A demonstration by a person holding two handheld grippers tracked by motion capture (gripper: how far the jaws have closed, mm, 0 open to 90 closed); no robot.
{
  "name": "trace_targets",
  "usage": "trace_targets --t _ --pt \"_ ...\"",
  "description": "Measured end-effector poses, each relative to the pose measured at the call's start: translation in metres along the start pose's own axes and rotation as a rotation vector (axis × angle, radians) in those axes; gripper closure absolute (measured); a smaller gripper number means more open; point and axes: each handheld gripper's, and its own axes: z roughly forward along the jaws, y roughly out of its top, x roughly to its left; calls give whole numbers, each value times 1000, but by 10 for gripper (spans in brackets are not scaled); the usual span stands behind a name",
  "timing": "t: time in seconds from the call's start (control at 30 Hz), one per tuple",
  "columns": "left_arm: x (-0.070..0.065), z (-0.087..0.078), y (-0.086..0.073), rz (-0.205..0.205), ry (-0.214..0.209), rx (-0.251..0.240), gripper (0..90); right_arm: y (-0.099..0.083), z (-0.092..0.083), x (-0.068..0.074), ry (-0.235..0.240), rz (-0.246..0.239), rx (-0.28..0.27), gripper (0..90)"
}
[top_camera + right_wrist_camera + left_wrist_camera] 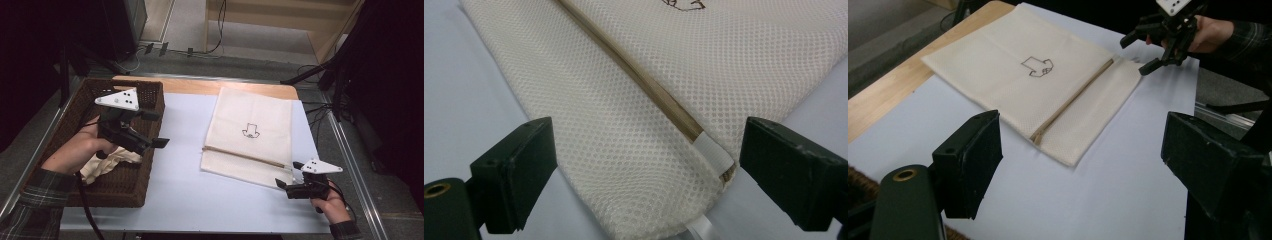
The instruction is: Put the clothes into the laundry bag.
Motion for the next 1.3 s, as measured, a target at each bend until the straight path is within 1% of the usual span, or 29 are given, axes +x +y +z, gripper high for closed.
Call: trace_targets --t 0.1,0.2,0.27,0.33,0.37,0.47,0.53,0.67,0.77,0.8,0.9,0.97,1.07,1.13,1.2,1.27,1.3 --pt "3 -3 -4 -7 10 6 169 0 0 0 -2 0 1 85" --pt "8 -8 -12 -22 34 13 169 0 0 0 -2 3 2 85" --pt "11 -12 -16 -20 53 30 170 0 0 0 -2 3 1 85" --pt "13 -16 -20 -24 64 32 169 0 1 0 -2 4 0 85" --pt "15 -18 -22 -32 67 29 169 0 1 0 -2 4 0 85" --pt "19 -20 -31 -43 92 49 169 0 1 0 -3 3 1 85" --pt "22 -22 -37 -60 105 54 169 0 1 0 -2 4 0 85" --pt "27 -25 -47 -71 122 69 169 0 1 0 -1 4 1 85" --pt "32 -27 -56 -81 146 92 170 0 1 0 -1 5 1 85" --pt "34 -27 -59 -90 154 97 170 0 1 0 -2 3 -2 85" --pt "39 -29 -68 -100 184 123 171 0 1 0 -3 8 -2 85" --pt "43 -31 -76 -114 210 144 171 0 1 0 -4 4 0 85" --pt "48 -32 -84 -131 234 158 171 0 1 0 -3 5 0 85" --pt "51 -32 -91 -136 256 187 170 0 1 0 -3 5 0 85" --pt "56 -31 -99 -157 282 222 170 0 1 0 -2 5 0 85" --pt "59 -30 -105 -167 281 229 170 0 1 0 -1 4 1 85" --pt "60 -30 -108 -162 288 239 170 0 1 0 -1 4 1 85"
